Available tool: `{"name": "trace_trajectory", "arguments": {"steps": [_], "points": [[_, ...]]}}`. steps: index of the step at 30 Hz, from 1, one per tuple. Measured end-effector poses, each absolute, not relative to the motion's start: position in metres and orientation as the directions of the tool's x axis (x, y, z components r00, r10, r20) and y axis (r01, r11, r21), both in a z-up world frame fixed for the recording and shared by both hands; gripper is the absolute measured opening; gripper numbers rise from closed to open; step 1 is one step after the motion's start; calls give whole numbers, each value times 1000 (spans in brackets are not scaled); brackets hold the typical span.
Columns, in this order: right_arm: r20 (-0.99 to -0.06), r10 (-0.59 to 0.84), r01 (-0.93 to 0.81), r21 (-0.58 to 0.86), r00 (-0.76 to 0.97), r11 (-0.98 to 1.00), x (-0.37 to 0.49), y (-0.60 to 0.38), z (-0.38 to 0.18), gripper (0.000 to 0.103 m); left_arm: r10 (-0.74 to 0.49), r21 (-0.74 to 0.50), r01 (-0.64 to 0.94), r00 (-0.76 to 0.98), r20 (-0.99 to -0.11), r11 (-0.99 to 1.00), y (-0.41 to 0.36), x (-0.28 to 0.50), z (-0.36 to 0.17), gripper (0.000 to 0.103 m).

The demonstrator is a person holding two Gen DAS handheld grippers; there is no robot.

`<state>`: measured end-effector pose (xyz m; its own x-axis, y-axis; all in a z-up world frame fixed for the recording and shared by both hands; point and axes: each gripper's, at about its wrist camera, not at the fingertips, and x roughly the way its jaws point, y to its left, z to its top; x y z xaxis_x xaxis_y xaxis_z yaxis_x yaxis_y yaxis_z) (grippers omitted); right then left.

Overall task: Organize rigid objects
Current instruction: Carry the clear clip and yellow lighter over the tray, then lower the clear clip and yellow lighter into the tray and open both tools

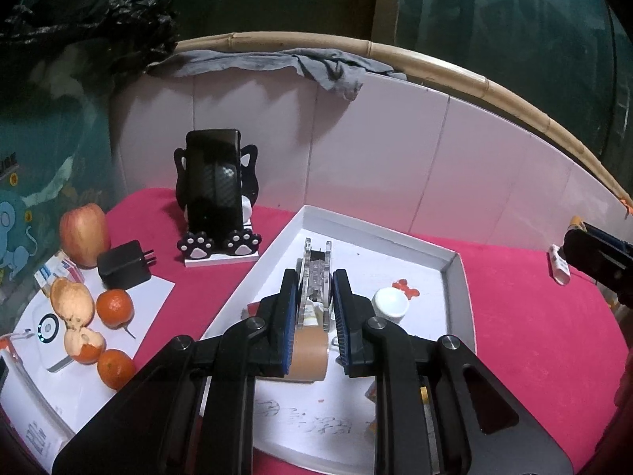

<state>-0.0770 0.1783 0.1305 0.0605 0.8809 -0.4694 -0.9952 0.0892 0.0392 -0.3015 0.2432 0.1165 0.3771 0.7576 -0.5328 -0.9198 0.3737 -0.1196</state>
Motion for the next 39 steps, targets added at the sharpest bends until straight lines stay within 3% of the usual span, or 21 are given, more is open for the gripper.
{"name": "trace_trajectory", "arguments": {"steps": [19, 29, 39], "points": [[-501, 864, -995, 44, 55, 89, -84, 203, 118, 81, 760, -108, -937, 333, -558, 331, 268, -314, 109, 17], [-485, 869, -984, 85, 96, 156, -71, 232, 124, 81, 768, -39, -918, 352, -535, 394, 311, -288, 150, 17], [-519, 851, -972, 150, 79, 182, -63, 266, 91, 81, 698, -30, -896, 365, -616, 443, 334, -251, 118, 17]]}}
